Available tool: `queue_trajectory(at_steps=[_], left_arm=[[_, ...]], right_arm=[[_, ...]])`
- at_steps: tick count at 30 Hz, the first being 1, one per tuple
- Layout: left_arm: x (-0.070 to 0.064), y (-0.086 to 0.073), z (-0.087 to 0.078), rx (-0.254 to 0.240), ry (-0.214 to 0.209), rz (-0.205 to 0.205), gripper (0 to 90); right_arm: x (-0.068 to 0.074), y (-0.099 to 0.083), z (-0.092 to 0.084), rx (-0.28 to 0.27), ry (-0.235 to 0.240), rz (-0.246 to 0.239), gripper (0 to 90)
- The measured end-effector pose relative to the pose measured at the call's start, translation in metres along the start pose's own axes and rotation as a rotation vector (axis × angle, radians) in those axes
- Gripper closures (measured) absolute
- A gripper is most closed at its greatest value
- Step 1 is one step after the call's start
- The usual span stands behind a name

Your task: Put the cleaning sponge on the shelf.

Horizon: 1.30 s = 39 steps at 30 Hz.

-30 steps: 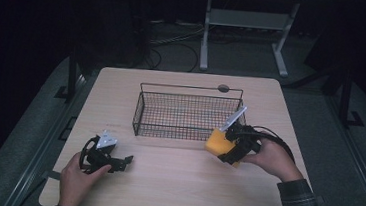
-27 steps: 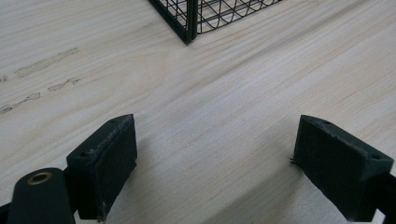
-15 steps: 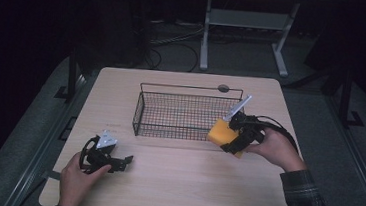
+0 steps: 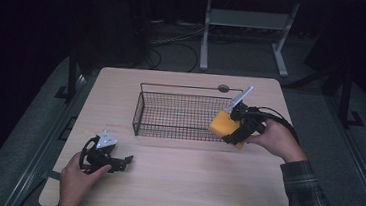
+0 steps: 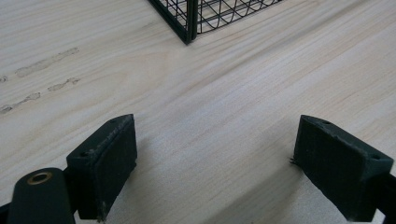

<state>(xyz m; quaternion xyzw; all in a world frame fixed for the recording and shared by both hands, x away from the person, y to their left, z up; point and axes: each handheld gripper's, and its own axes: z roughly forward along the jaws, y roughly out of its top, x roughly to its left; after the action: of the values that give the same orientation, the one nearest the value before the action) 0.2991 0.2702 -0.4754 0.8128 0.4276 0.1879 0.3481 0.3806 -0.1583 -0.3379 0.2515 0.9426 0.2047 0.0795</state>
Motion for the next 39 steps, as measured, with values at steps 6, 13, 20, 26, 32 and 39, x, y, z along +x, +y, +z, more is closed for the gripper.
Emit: queue_trajectory(at_steps=[6, 13, 20, 26, 32, 39], left_arm=[[0.000, 0.000, 0.000, 0.001, -0.001, 0.002, 12.5], [0.000, 0.000, 0.000, 0.001, -0.001, 0.002, 12.5], [0.000, 0.000, 0.000, 0.002, -0.001, 0.001, 12.5], [0.000, 0.000, 0.000, 0.002, -0.001, 0.001, 12.5], [0.000, 0.000, 0.000, 0.002, -0.001, 0.001, 12.5], [0.000, 0.000, 0.000, 0.002, -0.001, 0.001, 12.5]], right_arm=[[-0.008, 0.005, -0.003, -0.003, -0.012, 0.014, 22.4], [-0.019, 0.009, -0.004, -0.008, -0.025, 0.025, 22.4], [-0.029, 0.014, 0.001, -0.005, -0.033, 0.041, 22.4], [-0.037, 0.017, 0.008, 0.005, -0.041, 0.057, 22.4], [-0.045, 0.019, 0.016, 0.008, -0.042, 0.076, 22.4], [-0.051, 0.022, 0.025, 0.018, -0.056, 0.092, 22.4]])
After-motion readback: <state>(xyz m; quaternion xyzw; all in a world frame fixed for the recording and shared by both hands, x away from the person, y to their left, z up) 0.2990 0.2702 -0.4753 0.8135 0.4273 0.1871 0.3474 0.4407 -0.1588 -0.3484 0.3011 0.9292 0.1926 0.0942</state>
